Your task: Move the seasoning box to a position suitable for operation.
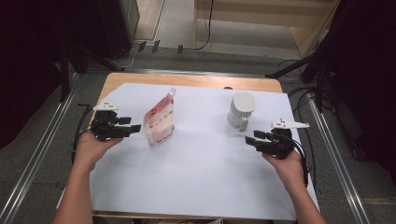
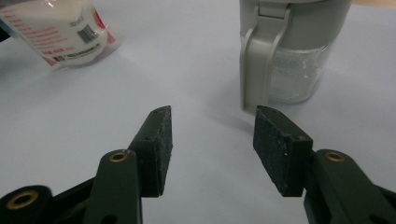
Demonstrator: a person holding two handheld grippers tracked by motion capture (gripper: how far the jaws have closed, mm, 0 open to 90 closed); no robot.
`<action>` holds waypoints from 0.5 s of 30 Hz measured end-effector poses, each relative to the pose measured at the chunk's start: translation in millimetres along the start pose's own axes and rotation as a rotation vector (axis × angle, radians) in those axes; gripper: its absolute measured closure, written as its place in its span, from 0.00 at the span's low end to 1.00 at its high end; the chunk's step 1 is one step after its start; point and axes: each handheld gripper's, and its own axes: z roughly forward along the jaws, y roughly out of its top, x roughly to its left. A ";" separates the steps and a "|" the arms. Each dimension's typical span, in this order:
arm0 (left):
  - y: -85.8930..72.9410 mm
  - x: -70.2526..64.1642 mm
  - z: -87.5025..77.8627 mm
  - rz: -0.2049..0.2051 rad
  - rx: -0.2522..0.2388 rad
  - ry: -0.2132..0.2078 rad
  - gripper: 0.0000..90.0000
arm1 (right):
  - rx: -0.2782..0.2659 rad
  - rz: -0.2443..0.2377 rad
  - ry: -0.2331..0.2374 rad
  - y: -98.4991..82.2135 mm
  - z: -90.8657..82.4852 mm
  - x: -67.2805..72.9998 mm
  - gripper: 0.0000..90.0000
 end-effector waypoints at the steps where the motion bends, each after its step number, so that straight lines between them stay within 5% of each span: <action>1: 0.0 0.0 0.0 0.000 0.000 0.000 0.43 | 0.000 0.000 0.000 0.0 0.0 0.0 0.53; 4: 1.7 5.3 -0.3 -0.029 -0.007 -0.023 0.42 | -0.011 -0.022 -0.015 0.5 -0.1 0.2 0.51; 9: 5.1 0.5 -0.5 0.046 0.012 -0.013 0.43 | 0.005 -0.015 -0.016 0.1 -0.1 -0.3 0.52; 15: 6.6 -1.1 -0.6 0.047 0.010 -0.020 0.43 | -0.001 -0.020 -0.024 0.1 -0.7 -0.2 0.50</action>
